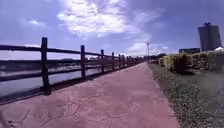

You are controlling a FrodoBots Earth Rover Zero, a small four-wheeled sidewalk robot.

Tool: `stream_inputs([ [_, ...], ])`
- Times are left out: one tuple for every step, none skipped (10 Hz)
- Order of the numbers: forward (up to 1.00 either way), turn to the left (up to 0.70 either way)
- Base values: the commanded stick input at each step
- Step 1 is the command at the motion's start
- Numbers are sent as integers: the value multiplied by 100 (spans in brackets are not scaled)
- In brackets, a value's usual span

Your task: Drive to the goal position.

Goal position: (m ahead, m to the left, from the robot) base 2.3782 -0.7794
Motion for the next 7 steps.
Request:
stream_inputs([
  [45, 0],
  [45, 0],
  [45, 0],
  [45, 0],
  [45, 0],
  [45, 0],
  [45, 0],
])
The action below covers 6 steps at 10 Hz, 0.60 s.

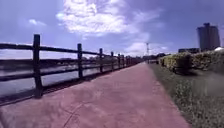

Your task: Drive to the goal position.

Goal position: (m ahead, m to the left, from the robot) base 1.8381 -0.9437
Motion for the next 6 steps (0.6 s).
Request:
stream_inputs([
  [45, 0],
  [45, 0],
  [45, 0],
  [45, 0],
  [45, 0],
  [45, 0],
])
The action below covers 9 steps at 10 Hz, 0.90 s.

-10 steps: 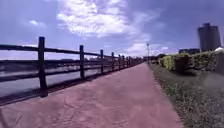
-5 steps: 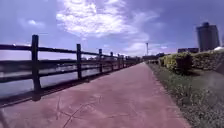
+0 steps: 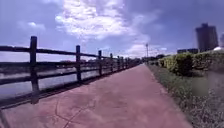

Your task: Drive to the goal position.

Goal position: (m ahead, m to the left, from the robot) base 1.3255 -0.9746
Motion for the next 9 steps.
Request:
stream_inputs([
  [45, 0],
  [45, 0],
  [45, 0],
  [45, 0],
  [45, -1],
  [45, -5],
  [45, -9],
  [45, -13],
  [45, -17],
])
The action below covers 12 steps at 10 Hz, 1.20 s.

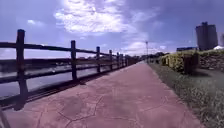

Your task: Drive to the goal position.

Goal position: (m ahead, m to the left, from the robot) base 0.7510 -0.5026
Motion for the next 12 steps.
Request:
stream_inputs([
  [45, -22],
  [45, -26],
  [45, -27],
  [45, -27],
  [45, -27],
  [45, -27],
  [45, -27],
  [45, -27],
  [45, -27],
  [45, -27],
  [45, -27],
  [45, -27],
])
